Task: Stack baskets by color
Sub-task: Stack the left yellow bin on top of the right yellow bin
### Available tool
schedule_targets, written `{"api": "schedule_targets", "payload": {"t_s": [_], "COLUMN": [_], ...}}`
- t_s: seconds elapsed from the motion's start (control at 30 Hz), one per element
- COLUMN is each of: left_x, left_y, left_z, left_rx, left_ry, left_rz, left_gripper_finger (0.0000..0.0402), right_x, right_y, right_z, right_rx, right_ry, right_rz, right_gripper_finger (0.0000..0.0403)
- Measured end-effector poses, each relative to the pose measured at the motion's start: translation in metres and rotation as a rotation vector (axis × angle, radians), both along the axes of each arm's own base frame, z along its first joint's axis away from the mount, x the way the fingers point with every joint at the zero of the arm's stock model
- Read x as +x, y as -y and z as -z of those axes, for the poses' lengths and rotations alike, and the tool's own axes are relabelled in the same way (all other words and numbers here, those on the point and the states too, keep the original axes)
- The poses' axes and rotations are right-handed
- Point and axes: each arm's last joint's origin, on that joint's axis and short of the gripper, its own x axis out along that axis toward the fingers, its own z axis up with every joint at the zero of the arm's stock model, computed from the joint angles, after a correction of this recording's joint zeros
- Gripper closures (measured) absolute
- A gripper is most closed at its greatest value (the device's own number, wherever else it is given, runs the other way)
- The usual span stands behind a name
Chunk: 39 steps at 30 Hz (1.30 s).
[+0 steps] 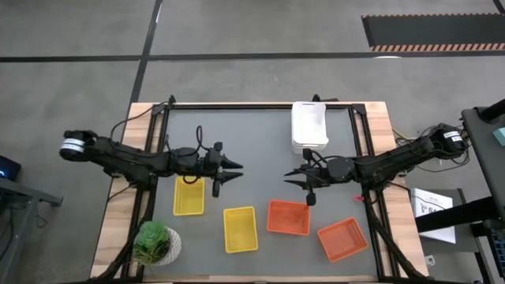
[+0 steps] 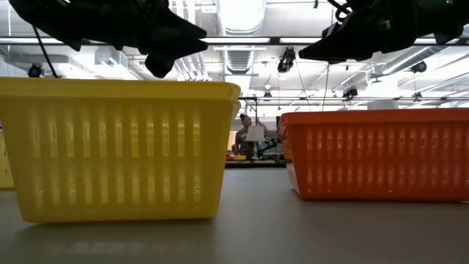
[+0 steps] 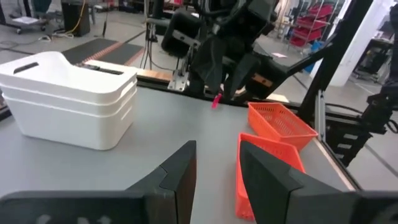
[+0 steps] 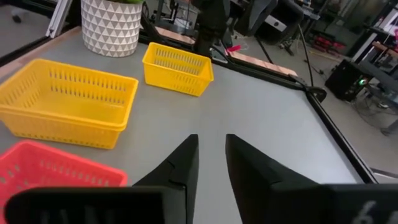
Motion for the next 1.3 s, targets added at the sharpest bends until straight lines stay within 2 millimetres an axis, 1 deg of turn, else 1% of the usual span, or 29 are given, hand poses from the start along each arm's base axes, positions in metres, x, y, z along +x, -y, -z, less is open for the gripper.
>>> {"api": "schedule_targets", "payload": {"t_s": [0.33, 0.73, 0.83, 0.93, 1.03, 1.13, 1.2, 1.3], "left_x": [0.005, 0.005, 0.005, 0.006, 0.007, 0.005, 0.001, -0.013], "left_y": [0.001, 0.0, 0.001, 0.009, 0.025, 0.043, 0.052, 0.058], "left_z": [0.008, 0.008, 0.008, -0.001, -0.011, -0.019, -0.023, -0.024], "left_rx": [0.002, 0.002, -0.069, -0.191, -0.272, -0.334, -0.385, -0.454], "left_ry": [-0.022, -0.025, -0.026, -0.027, -0.126, -0.32, -0.483, -0.775], "left_rz": [0.001, 0.0, -0.005, 0.016, 0.06, 0.066, 0.031, -0.106], "left_gripper_finger": [0.0295, 0.0295, 0.0295, 0.0295, 0.0295, 0.0295, 0.0295, 0.0295], "right_x": [-0.001, -0.001, -0.001, -0.001, -0.001, -0.001, -0.001, -0.001], "right_y": [0.0, 0.0, 0.0, 0.0, 0.0, 0.0, 0.0, 0.0], "right_z": [0.002, 0.002, 0.002, 0.002, 0.002, 0.002, 0.002, 0.001], "right_rx": [0.008, 0.0, -0.002, -0.002, -0.01, -0.009, -0.009, -0.009], "right_ry": [-0.007, -0.007, -0.007, -0.007, -0.006, -0.005, -0.005, -0.004], "right_rz": [0.003, 0.0, 0.0, 0.0, -0.003, -0.002, -0.003, -0.002], "right_gripper_finger": [0.0309, 0.0325, 0.033, 0.0337, 0.0342, 0.0344, 0.0343, 0.0342]}}
